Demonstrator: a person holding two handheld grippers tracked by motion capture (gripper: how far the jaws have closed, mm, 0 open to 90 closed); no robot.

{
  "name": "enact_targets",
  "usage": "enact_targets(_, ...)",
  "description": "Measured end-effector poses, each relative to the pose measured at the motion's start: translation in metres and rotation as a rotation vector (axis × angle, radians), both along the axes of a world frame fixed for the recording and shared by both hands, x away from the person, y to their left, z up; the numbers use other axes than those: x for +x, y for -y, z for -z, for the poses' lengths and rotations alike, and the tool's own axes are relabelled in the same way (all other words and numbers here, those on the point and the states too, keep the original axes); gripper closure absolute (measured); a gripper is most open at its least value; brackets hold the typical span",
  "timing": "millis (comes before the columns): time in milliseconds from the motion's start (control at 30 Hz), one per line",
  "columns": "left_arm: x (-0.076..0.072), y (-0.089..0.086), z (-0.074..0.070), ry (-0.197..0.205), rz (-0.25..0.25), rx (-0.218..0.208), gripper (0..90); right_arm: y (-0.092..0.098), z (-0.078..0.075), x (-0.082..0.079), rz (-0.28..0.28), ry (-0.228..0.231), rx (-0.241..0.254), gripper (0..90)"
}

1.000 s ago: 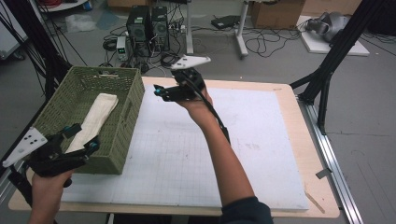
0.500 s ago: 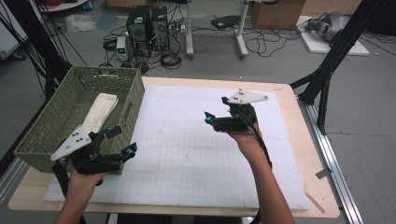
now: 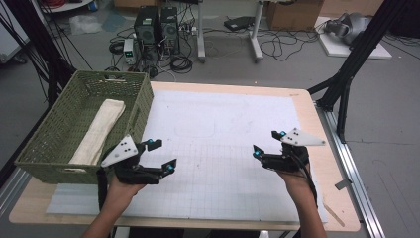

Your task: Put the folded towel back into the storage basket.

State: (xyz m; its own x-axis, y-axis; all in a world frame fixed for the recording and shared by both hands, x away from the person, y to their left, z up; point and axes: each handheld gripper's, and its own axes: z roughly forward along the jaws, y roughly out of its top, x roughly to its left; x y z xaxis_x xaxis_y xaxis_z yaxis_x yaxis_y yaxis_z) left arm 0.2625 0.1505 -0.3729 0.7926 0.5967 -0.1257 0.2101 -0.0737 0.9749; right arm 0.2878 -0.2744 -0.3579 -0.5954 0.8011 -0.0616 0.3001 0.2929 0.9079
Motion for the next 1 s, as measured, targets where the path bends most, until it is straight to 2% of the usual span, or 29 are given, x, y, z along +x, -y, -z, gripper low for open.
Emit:
enact_targets(100, 0.004, 0.008, 0.009, -0.015, 0.014, -0.002, 16.7, 0.009, 0.004, -0.012, 0.011, 0.007, -0.014, 17.5)
enact_targets(200, 0.007, 0.014, 0.015, -0.007, 0.021, 0.011, 16.9, 0.018, 0.009, -0.020, 0.029, 0.012, -0.030, 16.8)
enact_targets(333, 0.011, 0.020, 0.022, -0.007, 0.021, 0.001, 17.6, 0.029, 0.017, -0.029, 0.046, 0.024, 0.005, 16.8)
enact_targets(467, 0.012, 0.024, 0.027, -0.009, 0.020, 0.012, 17.6, 0.037, 0.023, -0.036, 0.064, 0.023, -0.008, 16.8)
enact_targets(667, 0.014, 0.026, 0.038, -0.015, 0.011, 0.055, 17.7, 0.050, 0.028, -0.039, 0.089, 0.026, 0.017, 16.7)
enact_targets(833, 0.017, 0.026, 0.043, -0.033, 0.004, 0.057, 18.7, 0.059, 0.036, -0.040, 0.123, 0.007, 0.051, 16.8)
enact_targets(933, 0.018, 0.026, 0.045, -0.037, 0.001, 0.043, 18.7, 0.061, 0.037, -0.041, 0.131, 0.013, 0.026, 16.8)
enact_targets(1000, 0.018, 0.025, 0.045, -0.037, -0.005, 0.050, 18.7, 0.063, 0.037, -0.043, 0.137, 0.011, 0.023, 16.8)
